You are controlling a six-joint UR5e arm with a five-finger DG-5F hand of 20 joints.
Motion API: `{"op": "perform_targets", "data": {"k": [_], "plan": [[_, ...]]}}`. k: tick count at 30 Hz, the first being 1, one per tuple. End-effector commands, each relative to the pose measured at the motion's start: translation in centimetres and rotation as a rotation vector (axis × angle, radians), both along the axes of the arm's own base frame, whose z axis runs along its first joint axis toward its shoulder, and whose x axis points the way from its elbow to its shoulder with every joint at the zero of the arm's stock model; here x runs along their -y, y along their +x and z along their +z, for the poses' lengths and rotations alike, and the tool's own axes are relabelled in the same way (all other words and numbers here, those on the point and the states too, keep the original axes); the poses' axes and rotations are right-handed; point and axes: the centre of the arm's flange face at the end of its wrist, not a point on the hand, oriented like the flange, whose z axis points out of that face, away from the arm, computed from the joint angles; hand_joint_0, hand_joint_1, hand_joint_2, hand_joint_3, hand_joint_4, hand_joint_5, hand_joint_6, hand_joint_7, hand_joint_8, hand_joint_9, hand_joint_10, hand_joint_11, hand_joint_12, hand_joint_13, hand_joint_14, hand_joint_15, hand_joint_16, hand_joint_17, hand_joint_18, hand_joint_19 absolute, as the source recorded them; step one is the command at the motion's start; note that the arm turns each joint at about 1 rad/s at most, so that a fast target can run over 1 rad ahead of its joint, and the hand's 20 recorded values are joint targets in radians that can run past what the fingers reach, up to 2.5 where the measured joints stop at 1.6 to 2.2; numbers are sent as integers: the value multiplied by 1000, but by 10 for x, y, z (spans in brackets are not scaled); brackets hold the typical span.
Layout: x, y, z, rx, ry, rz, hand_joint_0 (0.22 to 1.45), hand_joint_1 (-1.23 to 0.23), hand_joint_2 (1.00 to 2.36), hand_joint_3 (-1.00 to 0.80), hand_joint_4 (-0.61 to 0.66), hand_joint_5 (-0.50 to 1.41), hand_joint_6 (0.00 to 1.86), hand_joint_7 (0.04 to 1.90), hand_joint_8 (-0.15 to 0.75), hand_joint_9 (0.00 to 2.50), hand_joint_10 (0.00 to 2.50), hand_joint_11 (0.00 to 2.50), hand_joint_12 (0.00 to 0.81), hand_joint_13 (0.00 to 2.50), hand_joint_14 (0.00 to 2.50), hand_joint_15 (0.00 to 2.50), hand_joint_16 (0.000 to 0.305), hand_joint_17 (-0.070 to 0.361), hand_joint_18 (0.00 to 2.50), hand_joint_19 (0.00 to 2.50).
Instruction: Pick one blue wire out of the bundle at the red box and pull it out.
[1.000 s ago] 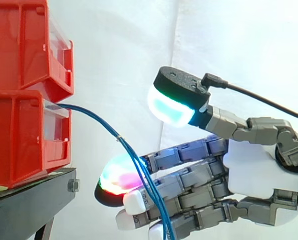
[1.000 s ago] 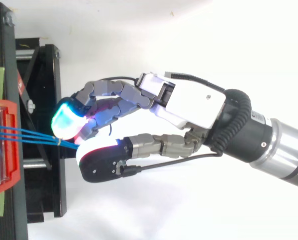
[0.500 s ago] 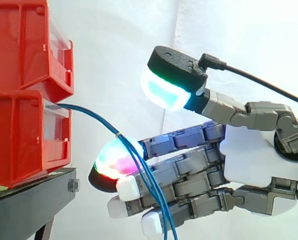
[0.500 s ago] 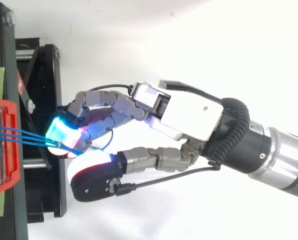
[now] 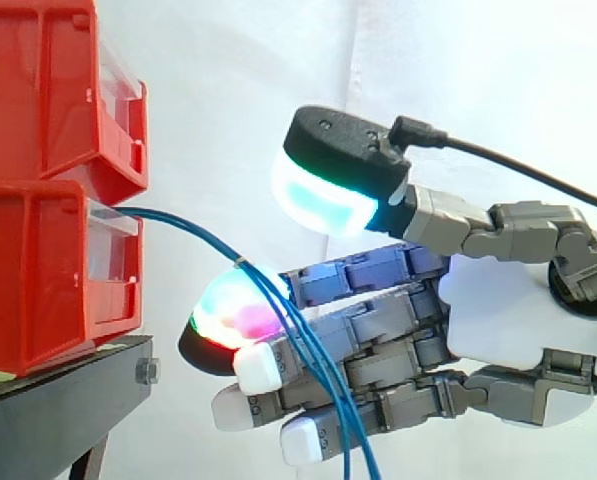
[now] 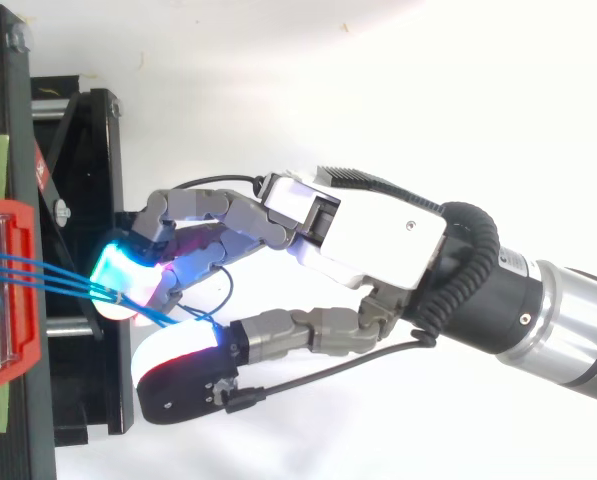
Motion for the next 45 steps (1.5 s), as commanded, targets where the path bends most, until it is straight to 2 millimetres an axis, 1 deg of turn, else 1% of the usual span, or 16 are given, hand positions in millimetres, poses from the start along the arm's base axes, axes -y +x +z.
{"op": "perform_targets", "data": {"k": [1,4,5,6,7,10,12,17,24,27,28,32,39,41,42,45], "plan": [[0,0,0,2,2,2,607,-677,1014,-334,285,-106,519,1323,391,837,12,451,472,715,10,295,61,136,729,470],[0,0,0,1,2,2,614,-684,1017,-284,271,-125,586,1262,391,833,14,468,470,719,10,300,60,136,738,477],[0,0,0,1,2,2,615,-685,1017,-279,266,-127,589,1268,389,834,12,471,471,720,10,303,60,136,739,477],[-1,0,1,2,2,3,614,-687,1018,-267,261,-136,621,1218,390,831,14,483,472,721,12,305,60,136,742,475],[0,0,0,1,2,2,617,-700,1019,-239,262,-160,699,1087,389,828,13,498,472,725,12,305,61,136,747,472],[-1,2,3,6,5,2,625,-715,1020,-212,269,-178,752,1047,388,817,13,515,474,728,11,311,61,136,759,472],[1,3,6,12,6,-1,625,-715,1020,-205,293,-188,793,984,386,816,15,520,475,732,11,317,60,136,761,470],[2,5,12,15,7,-1,622,-713,1022,-177,303,-196,823,940,387,820,14,560,479,738,11,317,61,136,765,470],[2,5,10,14,10,0,675,-764,1018,-243,296,-201,838,817,393,808,14,591,478,754,12,336,61,137,787,469],[3,5,11,11,15,-1,678,-824,1015,-284,311,-209,860,875,395,801,14,604,477,765,12,343,61,136,799,458],[2,4,10,7,17,1,679,-832,1015,-291,318,-210,868,869,396,802,16,608,478,768,13,345,60,136,802,456],[1,3,9,0,38,7,641,-811,1016,-281,330,-207,877,889,398,822,14,627,480,774,12,355,60,136,802,472],[1,5,17,-28,61,12,567,-681,1018,-233,294,-182,871,1012,414,878,17,617,492,781,12,370,62,140,802,516],[1,5,21,-47,67,13,558,-635,1018,-237,288,-179,870,1016,417,883,16,605,498,785,12,364,62,140,804,522],[0,5,21,-58,69,16,551,-588,1017,-251,289,-172,865,1017,419,884,16,604,499,784,12,373,63,141,804,529],[0,4,22,-73,80,17,554,-565,1017,-274,292,-167,860,1027,422,900,14,601,500,788,12,374,63,142,815,533]]}}
